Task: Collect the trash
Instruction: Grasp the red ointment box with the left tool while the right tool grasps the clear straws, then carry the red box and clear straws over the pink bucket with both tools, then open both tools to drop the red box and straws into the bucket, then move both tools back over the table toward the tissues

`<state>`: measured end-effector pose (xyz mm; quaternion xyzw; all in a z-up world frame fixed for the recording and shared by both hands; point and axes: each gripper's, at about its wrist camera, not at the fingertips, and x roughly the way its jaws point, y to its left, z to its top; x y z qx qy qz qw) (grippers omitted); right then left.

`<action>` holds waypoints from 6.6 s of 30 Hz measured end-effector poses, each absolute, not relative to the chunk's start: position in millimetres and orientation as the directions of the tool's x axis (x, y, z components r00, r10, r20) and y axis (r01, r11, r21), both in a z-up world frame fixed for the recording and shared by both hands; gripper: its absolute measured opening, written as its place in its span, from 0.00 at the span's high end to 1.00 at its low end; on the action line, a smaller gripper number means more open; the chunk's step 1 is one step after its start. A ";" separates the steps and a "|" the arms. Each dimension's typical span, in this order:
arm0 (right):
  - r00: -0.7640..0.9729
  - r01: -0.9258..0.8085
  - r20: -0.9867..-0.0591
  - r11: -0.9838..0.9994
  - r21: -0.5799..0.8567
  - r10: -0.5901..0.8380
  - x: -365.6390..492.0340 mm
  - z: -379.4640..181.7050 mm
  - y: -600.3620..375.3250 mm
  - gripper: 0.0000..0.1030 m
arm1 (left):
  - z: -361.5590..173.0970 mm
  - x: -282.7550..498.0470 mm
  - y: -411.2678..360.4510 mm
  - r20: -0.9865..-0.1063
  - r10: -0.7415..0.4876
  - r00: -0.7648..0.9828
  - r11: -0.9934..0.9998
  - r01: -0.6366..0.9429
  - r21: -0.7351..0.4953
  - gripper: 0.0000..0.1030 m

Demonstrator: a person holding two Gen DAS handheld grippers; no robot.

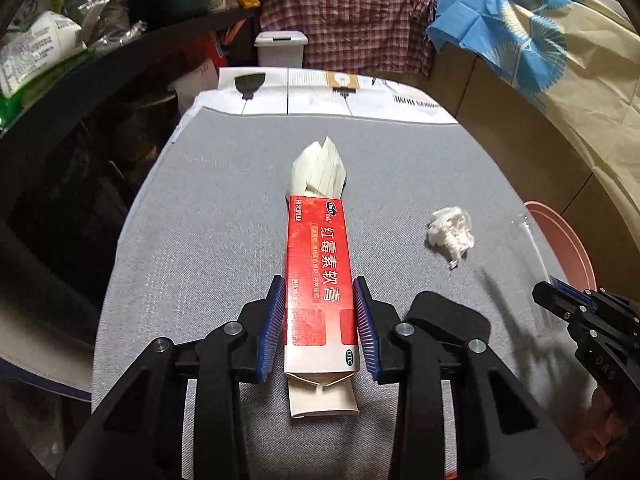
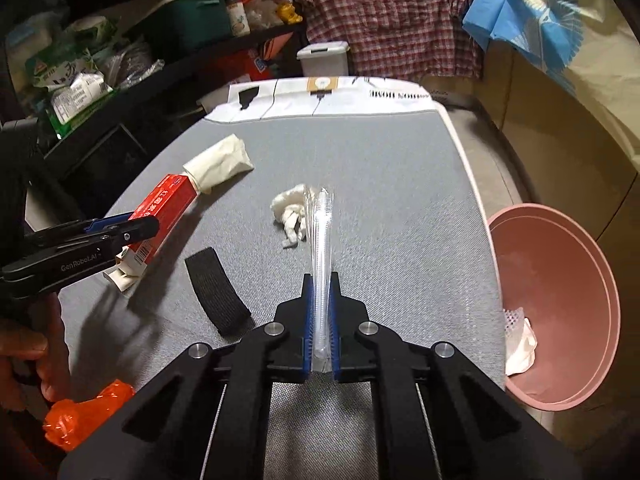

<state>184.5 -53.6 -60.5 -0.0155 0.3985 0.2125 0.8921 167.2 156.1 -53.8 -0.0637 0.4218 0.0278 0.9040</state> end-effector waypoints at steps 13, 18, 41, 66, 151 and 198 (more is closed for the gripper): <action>0.651 -0.378 -0.661 0.914 0.145 0.373 167.8 -33.8 -73.2 0.93 | -19.4 152.1 139.5 -0.696 -0.003 0.718 0.992 -0.085 -0.092 0.67; 0.675 -0.372 -0.637 0.917 0.143 0.373 161.0 -23.5 -81.2 0.93 | -8.7 146.1 128.4 -0.674 -0.007 0.738 0.995 -0.063 -0.080 0.67; 0.735 -0.349 -0.562 0.923 0.164 0.378 137.6 48.0 -136.1 0.93 | 37.3 127.6 61.6 -0.608 -0.118 0.785 0.991 0.055 -0.121 0.67; 0.808 -0.157 -0.542 0.971 0.179 0.231 174.1 53.4 -250.4 0.93 | 44.6 158.0 -14.5 -0.599 -0.226 0.768 0.974 0.183 -0.133 0.67; 0.758 -0.039 -0.646 0.995 0.091 0.089 212.8 -0.2 -268.5 0.59 | 25.9 205.5 -80.6 -0.626 -0.310 0.716 0.947 0.288 -0.140 0.58; 0.681 -0.431 -0.599 0.892 0.138 0.422 216.2 -16.6 -52.7 0.66 | 17.3 172.8 157.6 -0.628 -0.048 0.776 0.986 -0.062 -0.152 0.64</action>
